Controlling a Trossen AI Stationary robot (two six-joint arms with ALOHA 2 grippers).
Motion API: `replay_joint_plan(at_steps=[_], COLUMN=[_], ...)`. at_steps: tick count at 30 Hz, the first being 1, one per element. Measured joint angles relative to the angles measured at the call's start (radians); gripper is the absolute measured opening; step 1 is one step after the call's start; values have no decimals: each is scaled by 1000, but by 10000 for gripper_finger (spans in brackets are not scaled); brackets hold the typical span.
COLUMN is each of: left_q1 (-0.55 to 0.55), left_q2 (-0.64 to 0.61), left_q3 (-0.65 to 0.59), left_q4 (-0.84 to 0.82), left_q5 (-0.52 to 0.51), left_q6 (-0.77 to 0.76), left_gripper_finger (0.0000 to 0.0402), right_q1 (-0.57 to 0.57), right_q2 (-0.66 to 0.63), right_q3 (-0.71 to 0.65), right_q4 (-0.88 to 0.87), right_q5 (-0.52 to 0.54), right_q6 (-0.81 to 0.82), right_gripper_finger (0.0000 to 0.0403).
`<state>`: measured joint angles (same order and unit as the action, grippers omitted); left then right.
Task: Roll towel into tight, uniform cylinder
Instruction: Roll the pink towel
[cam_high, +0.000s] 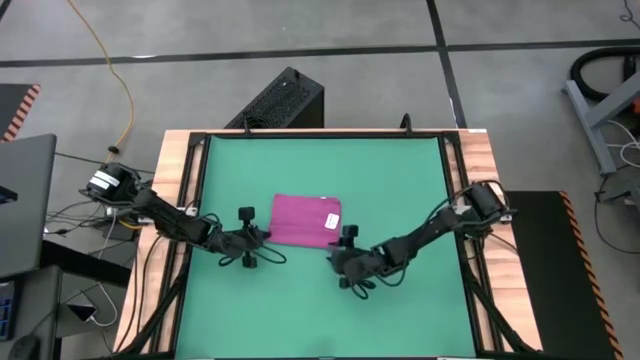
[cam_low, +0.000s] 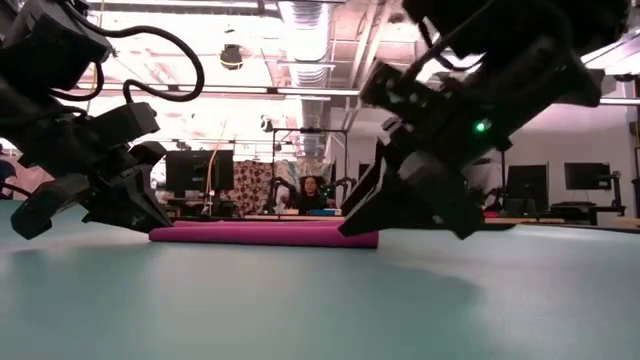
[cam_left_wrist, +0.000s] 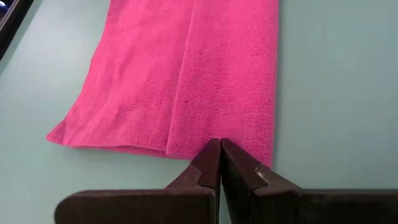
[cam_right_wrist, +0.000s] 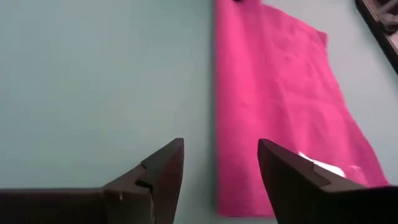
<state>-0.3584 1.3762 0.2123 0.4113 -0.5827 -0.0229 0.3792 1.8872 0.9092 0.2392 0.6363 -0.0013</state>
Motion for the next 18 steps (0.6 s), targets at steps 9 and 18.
replay_joint_plan(at_steps=[9, 18], left_q1=[0, 0], left_q2=[0, 0], left_q3=[0, 1], left_q4=[-5, -21], left_q5=[0, 0], left_q6=[0, 2], left_gripper_finger=[2, 2], right_q1=[-50, -67], right_q2=[27, 123], right_q3=[1, 4], right_q4=[-38, -43], right_q5=[-53, -30], right_q6=[39, 156], right_gripper_finger=[222, 216])
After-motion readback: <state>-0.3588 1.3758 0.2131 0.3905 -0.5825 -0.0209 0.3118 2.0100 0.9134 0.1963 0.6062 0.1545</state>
